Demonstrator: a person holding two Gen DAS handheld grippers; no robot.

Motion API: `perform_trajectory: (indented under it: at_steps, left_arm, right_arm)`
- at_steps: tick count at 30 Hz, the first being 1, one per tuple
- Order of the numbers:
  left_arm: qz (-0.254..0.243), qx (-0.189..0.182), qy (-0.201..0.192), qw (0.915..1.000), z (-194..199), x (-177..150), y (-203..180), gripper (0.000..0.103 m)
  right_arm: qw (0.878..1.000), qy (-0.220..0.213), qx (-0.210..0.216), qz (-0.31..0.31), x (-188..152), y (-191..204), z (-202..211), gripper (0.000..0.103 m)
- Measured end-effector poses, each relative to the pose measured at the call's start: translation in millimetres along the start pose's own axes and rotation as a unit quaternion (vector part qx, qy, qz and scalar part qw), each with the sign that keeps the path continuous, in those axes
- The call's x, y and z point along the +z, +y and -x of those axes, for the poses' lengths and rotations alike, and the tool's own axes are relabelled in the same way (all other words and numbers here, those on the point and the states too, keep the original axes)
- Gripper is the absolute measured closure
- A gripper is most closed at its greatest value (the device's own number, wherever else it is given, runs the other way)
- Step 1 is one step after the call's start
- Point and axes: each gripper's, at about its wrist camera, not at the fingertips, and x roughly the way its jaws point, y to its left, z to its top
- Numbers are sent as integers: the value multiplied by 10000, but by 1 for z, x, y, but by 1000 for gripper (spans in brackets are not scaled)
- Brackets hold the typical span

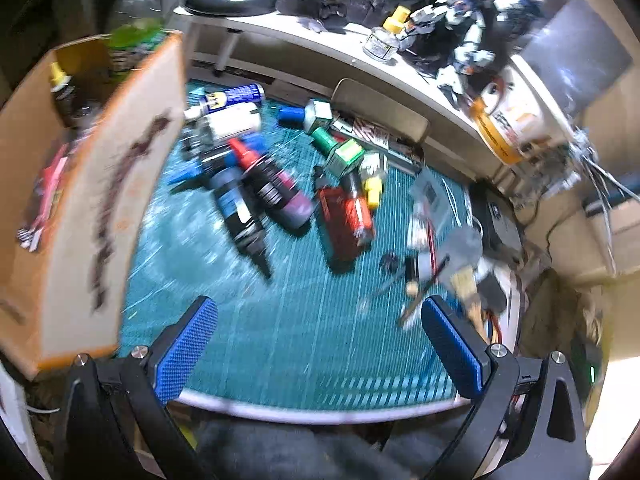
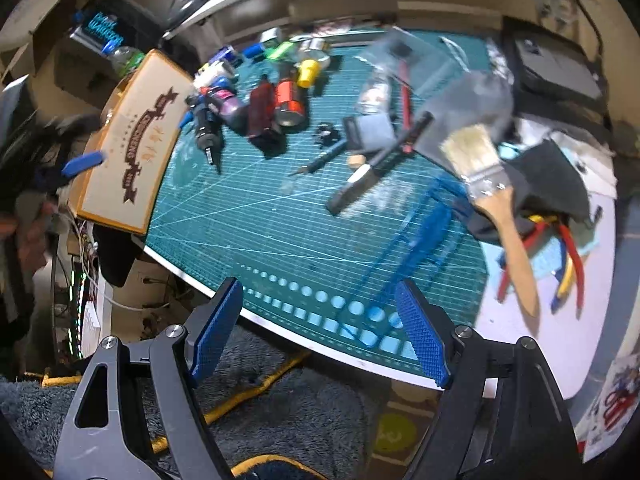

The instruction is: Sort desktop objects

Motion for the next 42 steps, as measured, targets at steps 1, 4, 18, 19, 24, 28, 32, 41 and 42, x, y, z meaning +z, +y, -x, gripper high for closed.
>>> perform_trajectory:
  at_steps: [1,4,18,19,24,28,32,41,42]
  left_arm:
    - [205,-114,12,9997,-17,14,-1,0]
    - [952,-319,206,9947,-65,58,2,0]
    - [1794,697,1273,9730,-224,154,-11,27]
    - [1804,727,1304,9722,-227,153,-11,31]
    - [1443,714,1291,9785,-219,155,-27,55]
    - [1168,577,1320,9827,-201,148,-34,58]
    - [955,384,1270,9866,-177,136,-33,58]
    - [-616,582,792,9933,-57,64,-55,58]
    - [-726,656,863,9915,-51,47,-57,58]
  right_arm:
    - [10000,-23,-33,-88,-1,-4,3,27]
    - [9992,-67,-178,-354,-4,-15,10,27]
    - [9877,-151,-538,-1458,-9,-43,21,27]
    - [9872,-143,-551,-1488,-7,-43,20,27]
    - [9864,-97,-528,-1555,-1,-44,14,27]
    - [9875,-120,-489,-1495,5,-42,14,27]
    - [9901,-136,-439,-1328,12,-38,14,27]
    - [9962,-122,-269,-822,8,-21,14,27]
    - [9967,-119,-222,-772,7,-20,14,27]
